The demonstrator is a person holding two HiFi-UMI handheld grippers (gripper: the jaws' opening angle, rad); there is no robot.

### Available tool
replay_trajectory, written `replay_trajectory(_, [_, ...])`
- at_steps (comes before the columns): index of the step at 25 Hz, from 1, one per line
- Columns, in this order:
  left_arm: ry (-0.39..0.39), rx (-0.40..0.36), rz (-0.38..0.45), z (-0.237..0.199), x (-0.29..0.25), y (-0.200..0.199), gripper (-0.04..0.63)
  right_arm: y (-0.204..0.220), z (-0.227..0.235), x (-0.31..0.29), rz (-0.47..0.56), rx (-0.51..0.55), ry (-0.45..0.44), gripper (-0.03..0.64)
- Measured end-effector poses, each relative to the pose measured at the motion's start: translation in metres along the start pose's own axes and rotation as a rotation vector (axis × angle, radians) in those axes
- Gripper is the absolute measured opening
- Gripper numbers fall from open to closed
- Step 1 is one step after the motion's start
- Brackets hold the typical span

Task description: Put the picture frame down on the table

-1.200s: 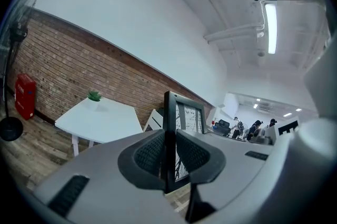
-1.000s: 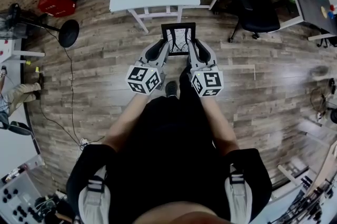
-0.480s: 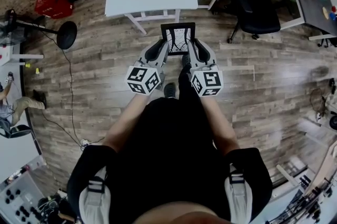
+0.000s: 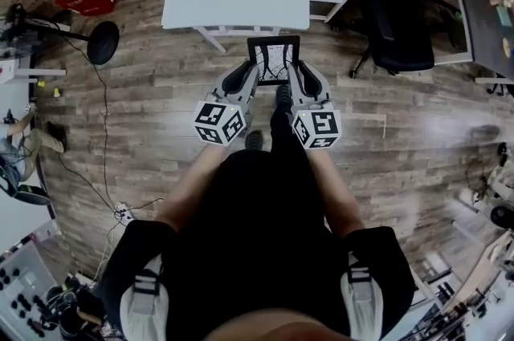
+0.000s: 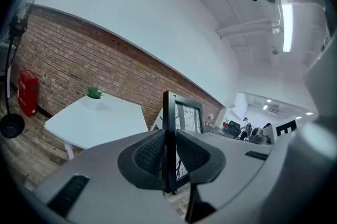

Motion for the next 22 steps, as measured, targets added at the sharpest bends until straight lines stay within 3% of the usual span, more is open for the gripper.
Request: replay_trajectory(22, [-0.189,0.123,0.03,-0.046,-0.111,-0.06,0.075,-0.054,0.089,-0.116,-0.11,0.065,-0.205,0.067])
Point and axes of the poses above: the fingertips, and each gripper's own axes: x backward along the fingers, z to its right, y out of its underside, the point moved 1 cm from there along x, backward along the fingers, and after that the axes turned 13 degrees about -z, right-handed, at the moved point
